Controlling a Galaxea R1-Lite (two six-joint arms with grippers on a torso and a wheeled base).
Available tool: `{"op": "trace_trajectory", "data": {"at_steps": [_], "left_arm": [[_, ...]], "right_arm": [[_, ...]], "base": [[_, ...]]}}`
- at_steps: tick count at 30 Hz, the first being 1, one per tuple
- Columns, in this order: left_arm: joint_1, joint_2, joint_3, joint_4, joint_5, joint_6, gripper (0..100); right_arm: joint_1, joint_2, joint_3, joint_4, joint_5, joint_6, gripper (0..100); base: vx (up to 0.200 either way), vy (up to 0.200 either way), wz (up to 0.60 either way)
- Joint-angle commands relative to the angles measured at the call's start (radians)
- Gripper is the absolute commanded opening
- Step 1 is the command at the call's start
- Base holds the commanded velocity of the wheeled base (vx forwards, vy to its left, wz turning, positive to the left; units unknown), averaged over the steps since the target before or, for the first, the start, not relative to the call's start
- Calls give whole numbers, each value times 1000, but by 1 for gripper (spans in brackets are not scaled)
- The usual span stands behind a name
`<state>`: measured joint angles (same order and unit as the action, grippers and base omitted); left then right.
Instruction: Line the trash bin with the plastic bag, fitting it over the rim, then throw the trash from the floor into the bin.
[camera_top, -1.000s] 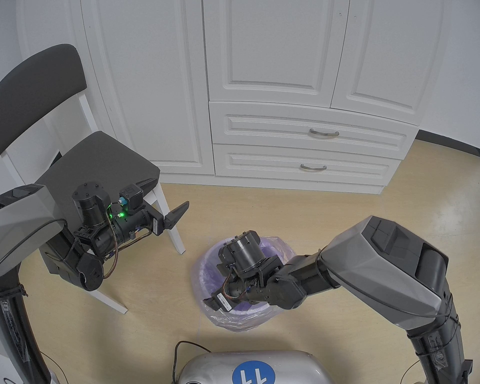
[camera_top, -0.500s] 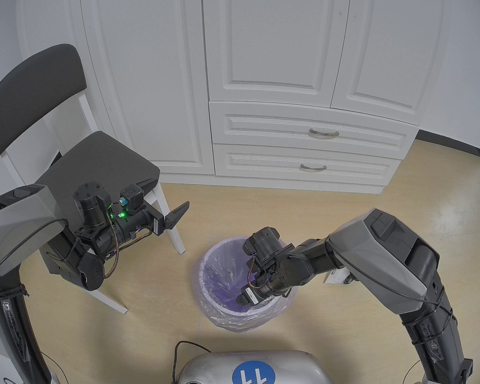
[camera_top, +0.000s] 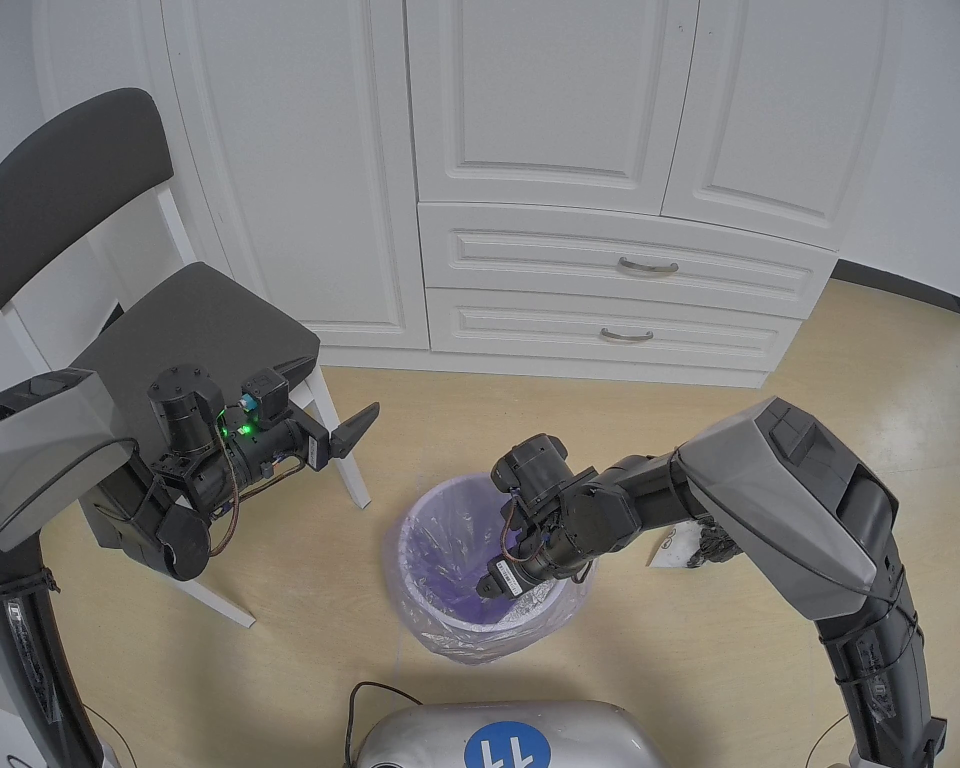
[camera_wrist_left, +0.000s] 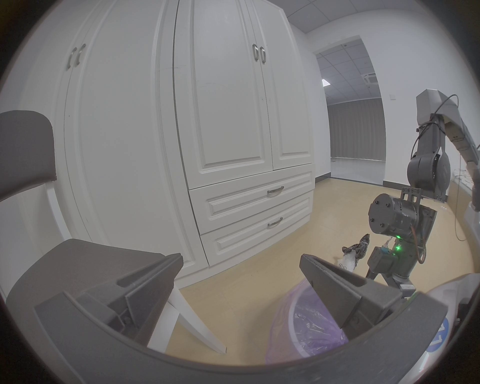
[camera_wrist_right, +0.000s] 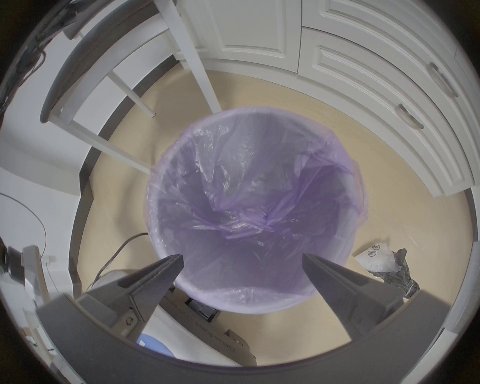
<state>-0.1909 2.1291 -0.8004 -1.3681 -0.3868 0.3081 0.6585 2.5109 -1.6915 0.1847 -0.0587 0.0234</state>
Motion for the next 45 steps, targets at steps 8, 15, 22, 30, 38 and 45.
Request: {"op": "trace_trajectory", "data": {"at_steps": [8, 15, 22, 30, 38, 45], "left_arm": [[-2, 14, -6, 0, 2, 2, 100], [-2, 18, -8, 0, 2, 3, 100], [-2, 18, -8, -2, 2, 2, 100], [-4, 32, -8, -32, 2, 2, 100], [-5, 34, -8, -36, 2, 2, 100], [-5, 34, -8, -36, 2, 2, 100]], "right_arm": [[24, 227, -309, 82, -61, 67, 100], [18, 284, -309, 71, -90, 1, 100], [15, 316, -309, -169, -90, 39, 100], [20, 364, -309, -430, -92, 87, 100], [24, 376, -309, -567, -72, 89, 100], [32, 390, -309, -683, -36, 141, 100]], "base": [[0, 0, 0], [0, 0, 0], [0, 0, 0], [0, 0, 0], [0, 0, 0], [0, 0, 0]]}}
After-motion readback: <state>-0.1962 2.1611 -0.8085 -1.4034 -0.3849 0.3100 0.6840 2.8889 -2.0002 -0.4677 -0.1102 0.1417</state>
